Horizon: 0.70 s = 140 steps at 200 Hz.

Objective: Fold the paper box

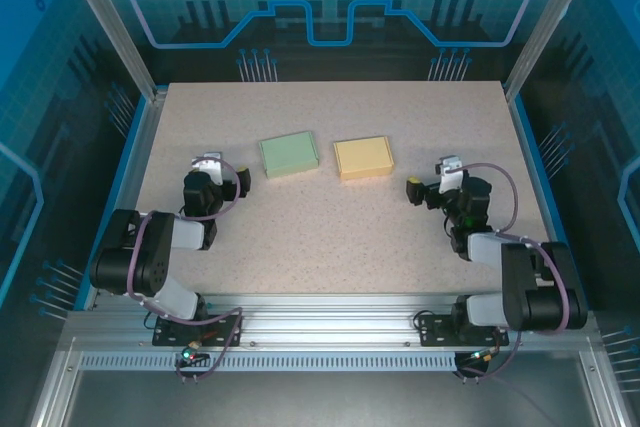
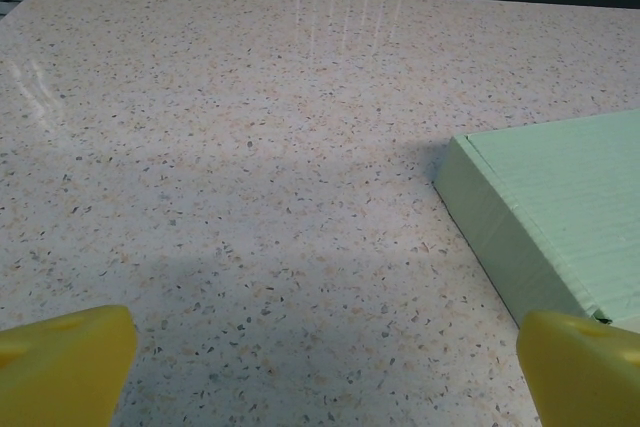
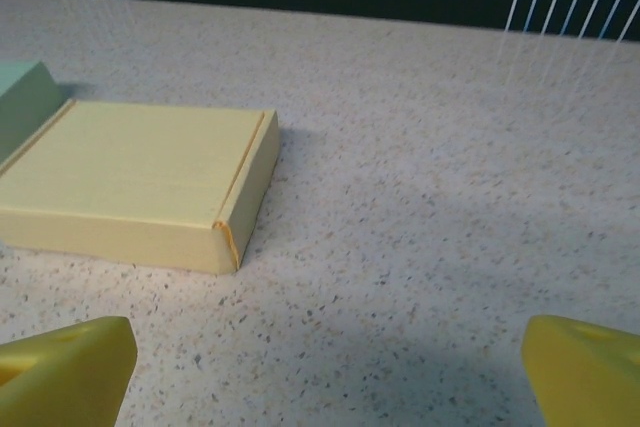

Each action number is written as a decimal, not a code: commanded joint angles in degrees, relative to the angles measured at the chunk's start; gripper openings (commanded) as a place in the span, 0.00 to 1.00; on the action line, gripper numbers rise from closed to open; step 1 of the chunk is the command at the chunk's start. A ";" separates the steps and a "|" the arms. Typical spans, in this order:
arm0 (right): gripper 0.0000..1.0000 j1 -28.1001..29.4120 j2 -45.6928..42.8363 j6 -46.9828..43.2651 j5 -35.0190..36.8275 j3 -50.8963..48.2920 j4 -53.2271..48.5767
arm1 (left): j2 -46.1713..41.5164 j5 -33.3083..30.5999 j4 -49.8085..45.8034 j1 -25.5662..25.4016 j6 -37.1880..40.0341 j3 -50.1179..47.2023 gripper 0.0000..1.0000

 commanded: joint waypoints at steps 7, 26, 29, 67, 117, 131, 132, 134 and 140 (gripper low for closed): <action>1.00 -0.19 5.96 -1.35 -2.58 2.63 4.21 | -0.88 1.24 -0.06 0.21 -0.32 0.38 0.99; 1.00 -0.18 7.40 -1.05 -1.85 5.33 0.62 | -0.87 1.35 -0.05 0.21 -0.32 0.39 0.99; 1.00 -0.10 7.67 -0.95 -1.65 5.22 1.29 | -0.88 1.33 -0.03 0.23 -0.32 0.34 0.99; 1.00 3.05 7.63 0.15 10.52 6.51 -1.51 | -0.84 1.29 -0.06 0.21 -0.32 0.35 0.99; 1.00 3.54 7.63 -0.32 11.25 6.68 -1.90 | -0.80 1.60 -0.19 0.21 -0.03 0.44 0.99; 1.00 3.59 7.64 -0.26 11.30 6.68 -1.90 | -0.83 1.71 -0.18 0.21 -0.10 0.43 0.99; 1.00 3.56 7.64 -0.29 11.26 6.68 -1.90 | -0.81 1.67 -0.16 0.21 -0.12 0.41 0.99; 1.00 3.55 7.63 -0.29 11.29 6.68 -1.90 | -0.79 1.68 -0.22 0.21 -0.07 0.44 0.99; 1.00 3.53 7.63 -0.31 11.26 6.68 -1.90 | -0.86 1.66 -0.27 0.21 -0.10 0.43 0.99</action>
